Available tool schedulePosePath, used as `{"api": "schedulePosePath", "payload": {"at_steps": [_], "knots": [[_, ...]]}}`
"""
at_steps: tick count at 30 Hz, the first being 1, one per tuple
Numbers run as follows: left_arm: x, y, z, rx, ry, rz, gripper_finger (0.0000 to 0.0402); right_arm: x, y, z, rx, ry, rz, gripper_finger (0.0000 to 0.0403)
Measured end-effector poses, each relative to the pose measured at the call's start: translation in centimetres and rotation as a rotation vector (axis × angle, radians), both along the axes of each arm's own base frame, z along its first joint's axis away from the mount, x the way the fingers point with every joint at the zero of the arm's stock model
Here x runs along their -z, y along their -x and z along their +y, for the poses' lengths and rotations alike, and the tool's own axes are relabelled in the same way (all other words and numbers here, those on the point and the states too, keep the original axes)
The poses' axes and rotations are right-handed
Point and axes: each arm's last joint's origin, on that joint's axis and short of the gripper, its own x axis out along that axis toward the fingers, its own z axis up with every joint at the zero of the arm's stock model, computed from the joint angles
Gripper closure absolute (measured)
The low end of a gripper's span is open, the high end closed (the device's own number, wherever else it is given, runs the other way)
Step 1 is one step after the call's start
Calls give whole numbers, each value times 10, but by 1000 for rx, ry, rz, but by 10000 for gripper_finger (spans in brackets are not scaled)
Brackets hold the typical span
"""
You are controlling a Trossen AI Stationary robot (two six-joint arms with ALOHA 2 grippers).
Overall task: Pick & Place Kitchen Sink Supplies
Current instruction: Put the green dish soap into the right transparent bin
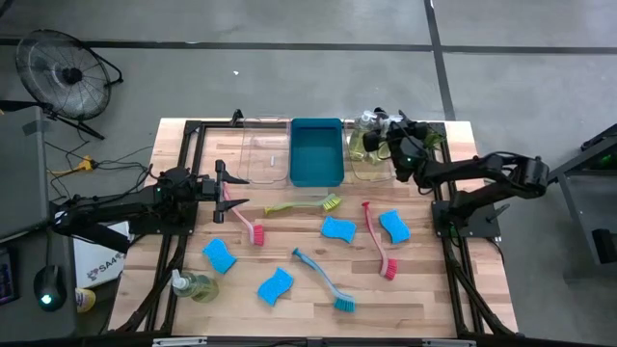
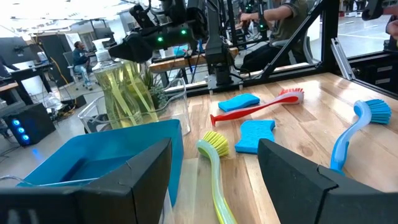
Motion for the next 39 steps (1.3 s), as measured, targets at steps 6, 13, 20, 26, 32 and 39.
{"api": "schedulePosePath", "payload": {"at_steps": [6, 13, 20, 26, 32, 39], "knots": [[0, 0, 0, 0, 0, 0, 168, -4, 3, 2, -31, -8, 5, 77], [0, 0, 0, 0, 0, 0, 168, -11, 9, 4, -15, -7, 15, 77], [0, 0, 0, 0, 0, 0, 168, -16, 11, 6, -33, 1, 7, 77], [0, 0, 0, 0, 0, 0, 168, -28, 11, 6, -31, 22, 43, 77], [0, 0, 0, 0, 0, 0, 168, -52, 9, 5, -34, 53, 76, 77], [0, 0, 0, 0, 0, 0, 168, -90, 6, 9, -69, 63, 61, 77]]}}
